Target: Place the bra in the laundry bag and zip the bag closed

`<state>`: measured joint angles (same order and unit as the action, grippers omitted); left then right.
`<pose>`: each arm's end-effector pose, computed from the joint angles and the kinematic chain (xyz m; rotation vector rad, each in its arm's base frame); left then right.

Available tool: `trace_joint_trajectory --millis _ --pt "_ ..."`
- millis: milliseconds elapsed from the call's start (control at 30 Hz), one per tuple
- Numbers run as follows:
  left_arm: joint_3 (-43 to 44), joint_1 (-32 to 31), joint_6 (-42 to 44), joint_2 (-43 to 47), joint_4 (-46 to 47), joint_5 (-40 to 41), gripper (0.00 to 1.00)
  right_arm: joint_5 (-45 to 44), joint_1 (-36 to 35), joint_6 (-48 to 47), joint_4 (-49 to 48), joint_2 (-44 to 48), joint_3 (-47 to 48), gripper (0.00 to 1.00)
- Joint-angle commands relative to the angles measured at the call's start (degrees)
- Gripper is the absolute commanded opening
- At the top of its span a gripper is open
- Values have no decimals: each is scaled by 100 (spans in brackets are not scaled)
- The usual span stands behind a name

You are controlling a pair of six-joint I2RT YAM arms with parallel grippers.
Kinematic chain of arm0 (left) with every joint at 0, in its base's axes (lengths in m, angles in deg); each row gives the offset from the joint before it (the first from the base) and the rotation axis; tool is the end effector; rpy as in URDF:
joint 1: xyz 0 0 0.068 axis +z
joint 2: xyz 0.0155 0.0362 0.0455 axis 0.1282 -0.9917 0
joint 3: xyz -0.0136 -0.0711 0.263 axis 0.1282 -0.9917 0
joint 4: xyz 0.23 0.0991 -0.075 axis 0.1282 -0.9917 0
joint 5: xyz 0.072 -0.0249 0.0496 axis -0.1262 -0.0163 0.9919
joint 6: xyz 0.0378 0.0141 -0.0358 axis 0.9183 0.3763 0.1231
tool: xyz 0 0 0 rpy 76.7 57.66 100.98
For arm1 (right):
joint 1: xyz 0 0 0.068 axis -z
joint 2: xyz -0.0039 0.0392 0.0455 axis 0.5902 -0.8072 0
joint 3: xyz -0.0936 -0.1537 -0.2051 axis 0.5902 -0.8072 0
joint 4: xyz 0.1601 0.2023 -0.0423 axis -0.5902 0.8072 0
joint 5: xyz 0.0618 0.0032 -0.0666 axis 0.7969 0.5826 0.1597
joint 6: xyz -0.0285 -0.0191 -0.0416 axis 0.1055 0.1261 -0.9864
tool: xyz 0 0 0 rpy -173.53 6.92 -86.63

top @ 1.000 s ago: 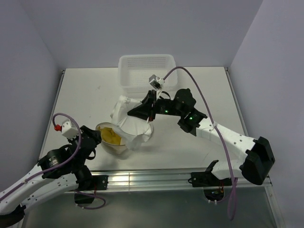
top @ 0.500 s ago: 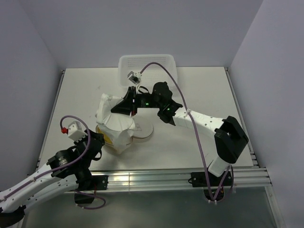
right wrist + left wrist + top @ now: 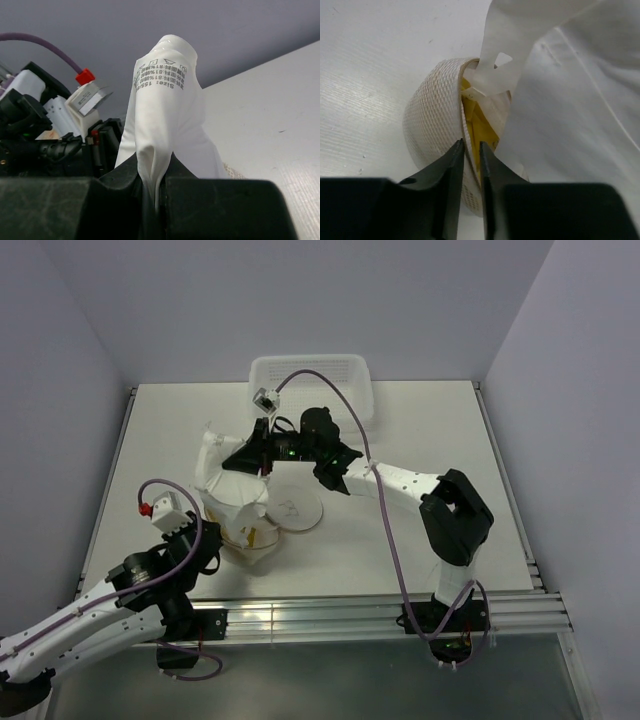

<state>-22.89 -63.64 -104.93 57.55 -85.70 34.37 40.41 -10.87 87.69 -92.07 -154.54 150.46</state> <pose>0.0763 -0.0656 0.2436 -0.6579 1.9517 -0.3677 0.2729 0.3285 0.3228 -0.9041 1.4536 1.5931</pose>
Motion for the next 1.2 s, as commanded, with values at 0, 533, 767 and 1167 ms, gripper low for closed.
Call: trace_joint_trajectory --millis 0,533,767,1167 --pt "42 20 172 -51 215 -91 22 -145 20 -303 -250 -67 391 0" --pt "191 20 752 265 716 -364 0 -681 -41 -576 -1287 3 -794 0" --pt "393 20 963 371 795 -259 0 -1278 -375 -558 -1420 565 -2069 0" --pt "305 20 1604 125 1788 -443 0 -1789 -1078 -866 -251 311 -2220 0"
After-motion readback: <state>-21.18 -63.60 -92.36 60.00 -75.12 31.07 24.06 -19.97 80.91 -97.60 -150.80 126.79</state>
